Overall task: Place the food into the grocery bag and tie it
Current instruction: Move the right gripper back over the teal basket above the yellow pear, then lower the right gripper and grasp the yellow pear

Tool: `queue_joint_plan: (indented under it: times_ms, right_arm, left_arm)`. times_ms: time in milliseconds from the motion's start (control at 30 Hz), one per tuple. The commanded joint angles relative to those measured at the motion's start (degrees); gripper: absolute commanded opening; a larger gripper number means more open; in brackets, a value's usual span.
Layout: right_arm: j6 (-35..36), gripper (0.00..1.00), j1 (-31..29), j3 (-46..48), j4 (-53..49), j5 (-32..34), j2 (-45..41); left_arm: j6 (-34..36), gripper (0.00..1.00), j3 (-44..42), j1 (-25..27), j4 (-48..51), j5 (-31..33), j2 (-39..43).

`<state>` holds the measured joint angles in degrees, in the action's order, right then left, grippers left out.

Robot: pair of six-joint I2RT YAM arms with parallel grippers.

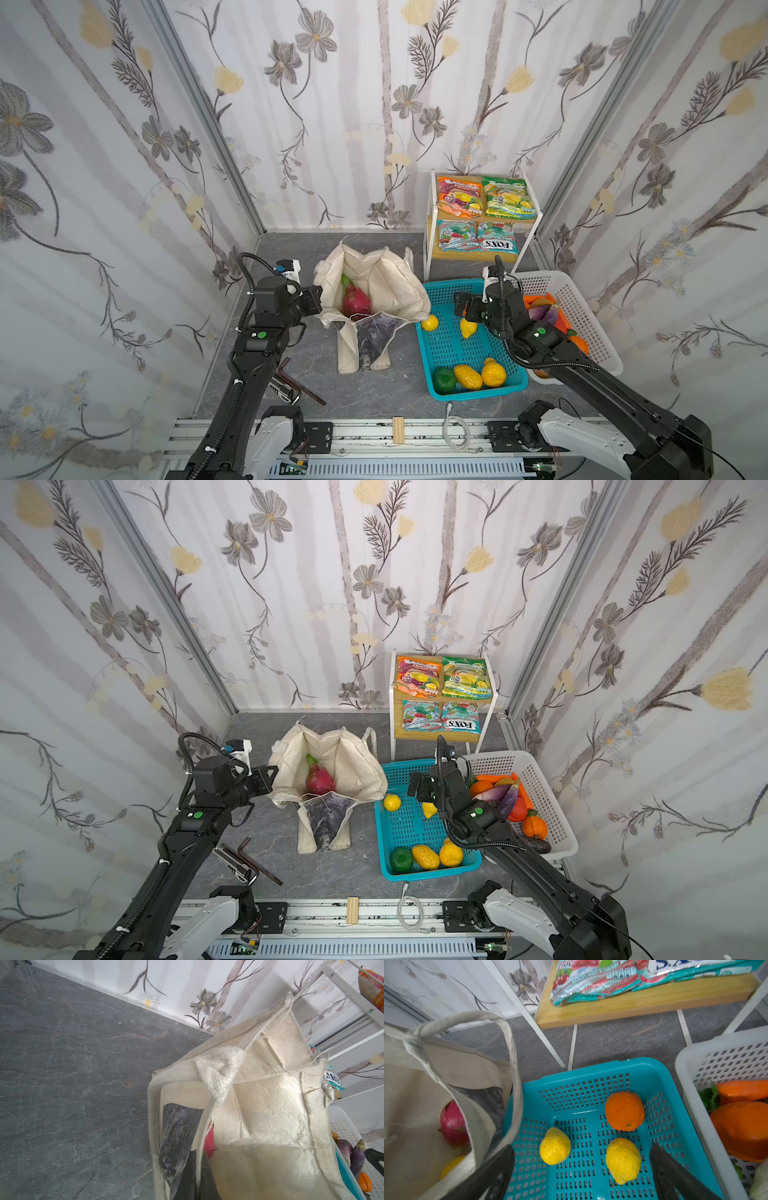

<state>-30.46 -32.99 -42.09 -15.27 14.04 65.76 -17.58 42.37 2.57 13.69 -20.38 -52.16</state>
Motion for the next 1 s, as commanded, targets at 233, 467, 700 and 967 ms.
queue_joint_plan:
  times_ms: [233,467,700,967]
  right_arm:
    - [-0.57,0.96,0.74,5.10,7.38,-12.42,3.93]
    - [-2.92,0.91,0.81,4.82,15.59,-19.26,11.47]
    - [-5.91,0.87,0.82,4.12,22.10,-22.69,19.78]
    - [-6.77,0.84,0.71,4.28,24.97,-23.47,25.29]
  left_arm:
    - [0.45,0.00,0.08,0.00,-0.25,-0.18,-0.41]
    - [0.45,0.00,-0.19,-0.02,-0.25,-0.01,-0.12]
    - [0.45,0.00,0.03,0.04,-0.25,-0.10,-0.57]
    - [0.53,0.00,-0.04,-0.02,-0.25,0.03,-0.83]
